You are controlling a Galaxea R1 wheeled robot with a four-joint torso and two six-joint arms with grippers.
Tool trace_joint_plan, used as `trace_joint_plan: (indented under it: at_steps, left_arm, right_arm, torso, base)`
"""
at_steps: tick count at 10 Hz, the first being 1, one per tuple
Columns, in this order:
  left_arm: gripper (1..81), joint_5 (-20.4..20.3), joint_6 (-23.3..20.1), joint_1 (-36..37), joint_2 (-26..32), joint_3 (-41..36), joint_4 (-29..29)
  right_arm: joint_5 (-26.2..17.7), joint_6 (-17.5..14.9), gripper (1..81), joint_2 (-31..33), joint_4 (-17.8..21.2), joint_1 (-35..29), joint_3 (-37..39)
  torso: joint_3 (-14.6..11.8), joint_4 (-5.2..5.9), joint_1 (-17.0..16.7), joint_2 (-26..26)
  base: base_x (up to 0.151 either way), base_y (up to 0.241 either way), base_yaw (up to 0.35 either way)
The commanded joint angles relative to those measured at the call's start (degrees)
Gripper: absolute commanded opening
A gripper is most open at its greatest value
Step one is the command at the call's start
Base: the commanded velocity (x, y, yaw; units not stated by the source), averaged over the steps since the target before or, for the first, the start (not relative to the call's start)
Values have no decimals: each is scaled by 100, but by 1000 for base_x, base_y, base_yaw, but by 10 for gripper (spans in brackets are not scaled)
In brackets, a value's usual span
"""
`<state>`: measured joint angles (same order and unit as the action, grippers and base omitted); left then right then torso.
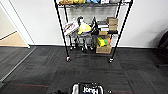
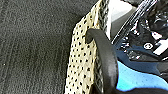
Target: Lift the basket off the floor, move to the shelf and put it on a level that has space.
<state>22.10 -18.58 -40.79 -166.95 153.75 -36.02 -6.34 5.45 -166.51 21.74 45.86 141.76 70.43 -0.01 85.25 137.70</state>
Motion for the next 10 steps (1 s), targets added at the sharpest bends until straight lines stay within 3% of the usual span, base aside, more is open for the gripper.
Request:
trace_joint_plan:
  at_steps: [1, 4, 5, 7, 9, 10]
  left_arm:
    - [10, 356, 73, 629, 56, 24, -195]
    - [10, 330, 74, 453, 118, 41, -195]
    - [10, 338, 74, 453, 126, 33, -203]
    - [10, 400, 74, 470, 135, 6, -220]
    - [10, 409, 74, 505, 232, -134, -221]
    - [10, 409, 82, 523, 405, -421, -229]
  right_arm:
    - [-254, 70, 10, 45, 94, -555, -45]
    - [-254, 70, 10, 36, 103, -538, -62]
    - [-254, 70, 10, 45, 94, -538, -115]
    - [-254, 70, 10, 54, 103, -529, -168]
    - [-254, 70, 10, 142, 120, -512, -335]
    - [-245, 79, 10, 298, 129, -511, -595]
  torso:
    - [0, 0, 0, 0]
    - [0, 0, 0, 0]
    - [0, 0, -369, -573]
    - [0, 0, -435, -678]
    - [-572, 0, -656, -1040]
    - [-653, 0, -730, -1191]
  base:
    - [0, 0, 0]
    - [0, 0, 0]
    - [0, 0, 0]
    - [0, 0, 0]
    - [0, 0, 0]
    - [0, 0, 0]
